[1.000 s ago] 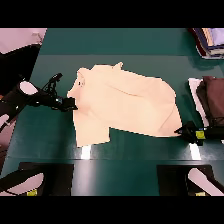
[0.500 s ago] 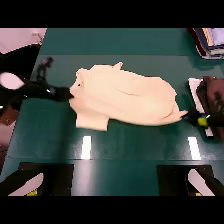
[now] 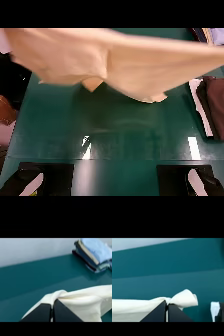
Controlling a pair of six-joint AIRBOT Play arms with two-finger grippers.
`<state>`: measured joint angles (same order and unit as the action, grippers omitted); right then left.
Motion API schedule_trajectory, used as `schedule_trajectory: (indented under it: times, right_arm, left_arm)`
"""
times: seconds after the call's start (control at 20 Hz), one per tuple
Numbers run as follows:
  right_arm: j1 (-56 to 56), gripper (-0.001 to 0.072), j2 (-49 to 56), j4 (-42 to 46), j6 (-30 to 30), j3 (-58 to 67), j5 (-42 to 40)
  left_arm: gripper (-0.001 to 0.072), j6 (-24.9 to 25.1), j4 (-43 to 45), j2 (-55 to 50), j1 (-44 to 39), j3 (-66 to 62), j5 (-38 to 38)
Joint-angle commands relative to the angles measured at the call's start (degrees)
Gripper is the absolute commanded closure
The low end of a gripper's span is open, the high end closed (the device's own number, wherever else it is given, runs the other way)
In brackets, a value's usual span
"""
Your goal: Fold the shirts.
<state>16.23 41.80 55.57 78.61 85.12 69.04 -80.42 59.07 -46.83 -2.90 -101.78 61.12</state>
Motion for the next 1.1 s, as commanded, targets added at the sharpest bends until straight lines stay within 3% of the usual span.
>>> schedule_trajectory:
  times: [0.0, 0.15, 0.3, 0.55, 0.7, 0.9, 1.05]
  right_arm:
    - [-0.07, 0.0697, 0.81, 6.14, -0.07, 18.18, 5.51]
    - [-0.07, 0.0698, 6.67, 12.13, 1.88, 34.95, 14.12]
    - [-0.09, 0.0699, 12.83, 11.91, 2.91, 43.63, 17.59]
    - [-0.68, 0.0699, 20.15, 10.10, 3.50, 27.85, 20.83]
    - [-5.49, 0.0699, 28.89, 14.43, 3.43, 17.94, 22.69]
    - [-12.11, 0.0699, 44.39, 19.65, 3.45, 14.10, 22.12]
    - [-14.36, 0.0698, 56.13, 19.63, 3.45, 20.04, 19.67]
  left_arm:
    - [0.0685, -2.93, 3.32, 0.76, 0.02, -16.70, -0.72]
    - [0.0685, -3.72, 6.10, 0.83, 0.02, -22.82, -3.10]
    - [0.0685, -6.88, 11.52, -0.79, 0.02, -20.96, 1.25]
    - [0.0683, -8.11, 12.48, -8.52, 0.02, -1.20, 9.09]
    - [0.0682, -8.07, 11.91, -18.18, 0.02, 7.78, 10.27]
    - [0.0682, -7.45, 10.95, -34.25, 0.02, 11.10, 8.07]
    - [0.0682, -6.10, 10.95, -43.32, 0.02, 10.19, -1.57]
